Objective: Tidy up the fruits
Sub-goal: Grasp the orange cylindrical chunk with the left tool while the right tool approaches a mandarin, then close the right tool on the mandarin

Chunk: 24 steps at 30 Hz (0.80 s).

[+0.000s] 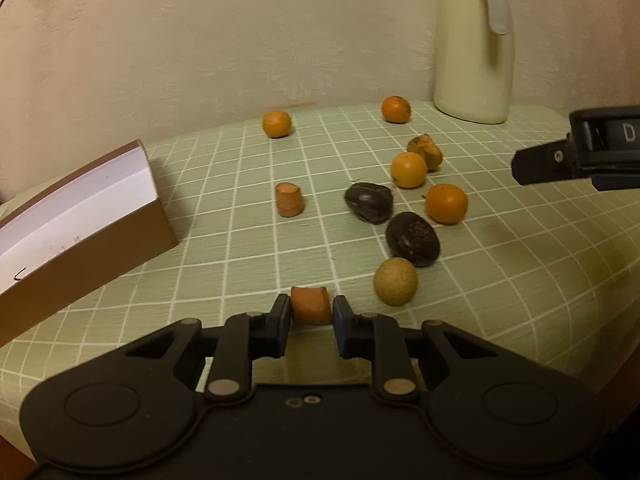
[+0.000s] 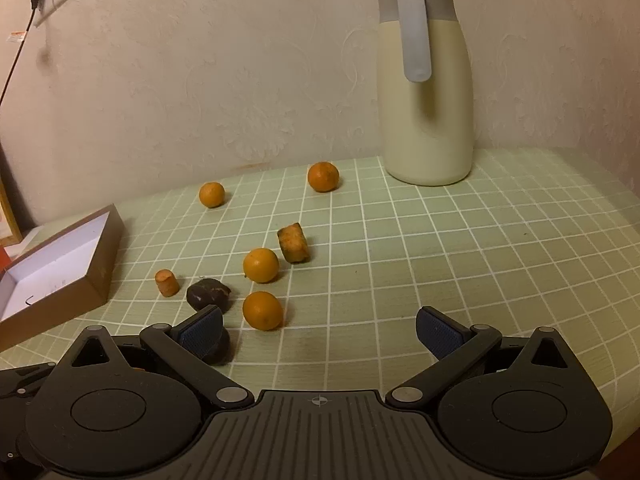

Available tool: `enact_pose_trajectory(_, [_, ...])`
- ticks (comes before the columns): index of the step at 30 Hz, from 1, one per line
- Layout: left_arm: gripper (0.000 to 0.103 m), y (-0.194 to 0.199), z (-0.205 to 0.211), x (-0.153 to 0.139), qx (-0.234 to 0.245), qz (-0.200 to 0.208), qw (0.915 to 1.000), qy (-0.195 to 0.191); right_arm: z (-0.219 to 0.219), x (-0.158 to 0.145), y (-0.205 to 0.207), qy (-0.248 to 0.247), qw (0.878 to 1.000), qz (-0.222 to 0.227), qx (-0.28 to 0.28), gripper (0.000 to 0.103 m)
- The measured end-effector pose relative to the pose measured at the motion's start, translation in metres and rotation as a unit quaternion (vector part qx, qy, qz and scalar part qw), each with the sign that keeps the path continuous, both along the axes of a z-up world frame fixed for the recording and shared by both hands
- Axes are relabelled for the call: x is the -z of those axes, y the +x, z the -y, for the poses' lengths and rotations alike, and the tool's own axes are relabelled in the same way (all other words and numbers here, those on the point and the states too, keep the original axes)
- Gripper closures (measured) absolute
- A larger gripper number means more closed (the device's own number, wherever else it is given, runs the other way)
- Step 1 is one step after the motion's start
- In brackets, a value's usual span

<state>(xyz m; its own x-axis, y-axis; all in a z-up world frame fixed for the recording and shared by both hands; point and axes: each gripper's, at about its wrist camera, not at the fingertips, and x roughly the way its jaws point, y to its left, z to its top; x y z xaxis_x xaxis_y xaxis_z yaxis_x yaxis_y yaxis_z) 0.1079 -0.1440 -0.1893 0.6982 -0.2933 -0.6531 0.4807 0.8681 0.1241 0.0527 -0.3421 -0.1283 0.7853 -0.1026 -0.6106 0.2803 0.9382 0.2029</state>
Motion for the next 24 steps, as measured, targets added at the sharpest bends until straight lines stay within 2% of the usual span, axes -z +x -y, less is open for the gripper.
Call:
enact_pose_trajectory(4, [0.09,0.001,-0.006,0.0,-0.011,0.005,0.9999,0.003,0.0,0.004,0.005,0.007,1.0,-0.002,-0.006,0.0])
enact_pose_trajectory(5, [0.09,0.001,-0.007,0.0,-0.013,0.007,0.9999,0.005,0.001,0.006,0.007,0.009,1.0,-0.003,-0.007,0.008])
enact_pose_trajectory(6, [0.09,0.001,-0.009,0.0,-0.016,0.008,0.9998,0.005,0.001,0.007,0.01,0.011,1.0,-0.006,-0.01,0.031])
enact_pose_trajectory(8, [0.09,0.002,-0.012,0.0,-0.02,0.008,0.9998,0.005,0.003,0.013,0.017,0.021,0.999,-0.021,-0.018,0.053])
enact_pose_trajectory(12, [0.09,0.003,-0.017,-0.002,-0.026,0.011,0.9996,0.001,0.005,0.021,0.026,0.035,0.999,-0.027,-0.024,0.053])
enact_pose_trajectory(24, [0.09,0.003,-0.022,-0.002,-0.04,0.011,0.9991,-0.002,-0.008,0.027,0.057,0.03,0.998,-0.025,-0.056,0.053])
